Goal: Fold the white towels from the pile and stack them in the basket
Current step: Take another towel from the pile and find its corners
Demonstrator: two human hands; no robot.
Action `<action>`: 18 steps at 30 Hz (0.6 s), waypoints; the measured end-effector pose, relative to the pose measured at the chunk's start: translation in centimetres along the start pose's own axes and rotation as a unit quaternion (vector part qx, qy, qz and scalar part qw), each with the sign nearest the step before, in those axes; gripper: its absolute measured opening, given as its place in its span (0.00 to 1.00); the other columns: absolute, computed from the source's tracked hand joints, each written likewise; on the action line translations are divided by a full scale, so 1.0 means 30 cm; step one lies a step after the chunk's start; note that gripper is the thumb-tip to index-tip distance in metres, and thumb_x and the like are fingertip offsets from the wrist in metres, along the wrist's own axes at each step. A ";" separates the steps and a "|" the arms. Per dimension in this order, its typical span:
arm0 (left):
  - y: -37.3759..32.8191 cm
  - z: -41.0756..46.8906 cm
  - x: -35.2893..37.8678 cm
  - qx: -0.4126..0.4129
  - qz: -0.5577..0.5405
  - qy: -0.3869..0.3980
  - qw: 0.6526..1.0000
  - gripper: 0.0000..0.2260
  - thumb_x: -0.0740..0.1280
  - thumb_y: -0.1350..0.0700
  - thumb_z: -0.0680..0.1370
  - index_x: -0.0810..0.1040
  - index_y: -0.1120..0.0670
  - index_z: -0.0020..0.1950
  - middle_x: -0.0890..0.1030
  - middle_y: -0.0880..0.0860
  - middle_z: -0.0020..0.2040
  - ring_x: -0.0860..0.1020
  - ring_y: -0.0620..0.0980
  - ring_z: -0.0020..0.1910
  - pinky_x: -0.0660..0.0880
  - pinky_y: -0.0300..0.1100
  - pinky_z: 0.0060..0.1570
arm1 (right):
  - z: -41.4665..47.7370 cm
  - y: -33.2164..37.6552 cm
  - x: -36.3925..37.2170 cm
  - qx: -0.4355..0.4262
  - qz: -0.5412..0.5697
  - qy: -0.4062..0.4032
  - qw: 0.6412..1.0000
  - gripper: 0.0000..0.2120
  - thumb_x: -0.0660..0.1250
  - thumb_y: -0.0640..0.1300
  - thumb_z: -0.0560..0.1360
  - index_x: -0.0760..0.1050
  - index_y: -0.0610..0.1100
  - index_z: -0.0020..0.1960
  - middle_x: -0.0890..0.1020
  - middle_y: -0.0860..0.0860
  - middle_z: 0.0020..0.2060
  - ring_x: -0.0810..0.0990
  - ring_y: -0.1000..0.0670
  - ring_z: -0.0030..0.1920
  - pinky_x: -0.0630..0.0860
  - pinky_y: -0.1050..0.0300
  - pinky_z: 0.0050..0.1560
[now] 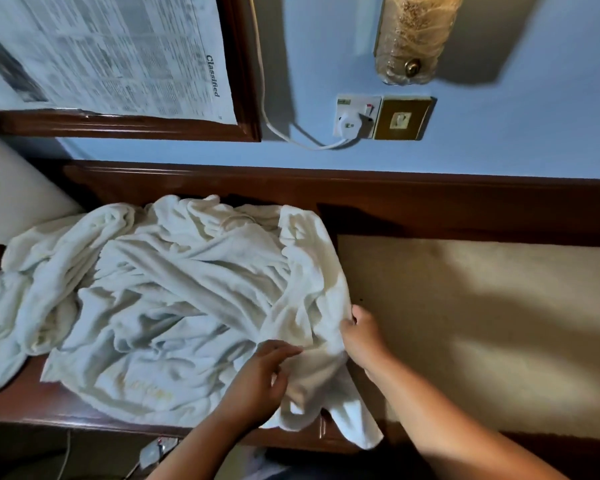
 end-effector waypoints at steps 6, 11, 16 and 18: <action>-0.013 -0.044 0.098 -0.072 0.002 -0.114 0.991 0.27 0.71 0.59 0.76 0.69 0.35 0.68 0.69 0.42 0.67 0.74 0.37 0.56 0.72 0.29 0.54 | -0.031 -0.093 -0.241 0.013 0.075 -0.079 0.994 0.21 0.56 0.37 0.83 0.66 0.40 0.75 0.75 0.45 0.67 0.75 0.45 0.64 0.69 0.57 0.57; -0.086 0.018 0.231 -0.111 0.049 -0.145 0.982 0.32 0.69 0.50 0.70 0.63 0.49 0.73 0.63 0.56 0.71 0.72 0.57 0.64 0.80 0.52 0.54 | -0.067 -0.175 -0.464 -0.003 0.132 -0.166 0.977 0.19 0.56 0.37 0.82 0.69 0.39 0.73 0.77 0.49 0.56 0.75 0.48 0.59 0.73 0.50 0.60; -0.144 0.130 0.251 -0.139 0.050 -0.173 0.974 0.23 0.64 0.41 0.76 0.72 0.53 0.65 0.73 0.58 0.62 0.79 0.55 0.51 0.79 0.53 0.51 | -0.072 -0.268 -0.626 -0.008 0.145 -0.251 0.957 0.15 0.56 0.38 0.78 0.78 0.43 0.58 0.83 0.43 0.51 0.81 0.41 0.50 0.75 0.52 0.46; -0.148 0.178 0.235 -0.168 0.033 -0.168 0.971 0.14 0.62 0.39 0.78 0.75 0.49 0.49 0.77 0.57 0.54 0.80 0.54 0.42 0.79 0.53 0.48 | -0.068 -0.298 -0.676 -0.003 0.144 -0.273 0.951 0.16 0.56 0.38 0.78 0.78 0.44 0.60 0.83 0.45 0.52 0.81 0.42 0.52 0.76 0.51 0.49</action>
Point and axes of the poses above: each hand's wrist, its own z-axis towards the middle knuckle, its own x-axis out of the palm, y = z × x, the point moved 2 cm from there along z, towards the middle knuckle
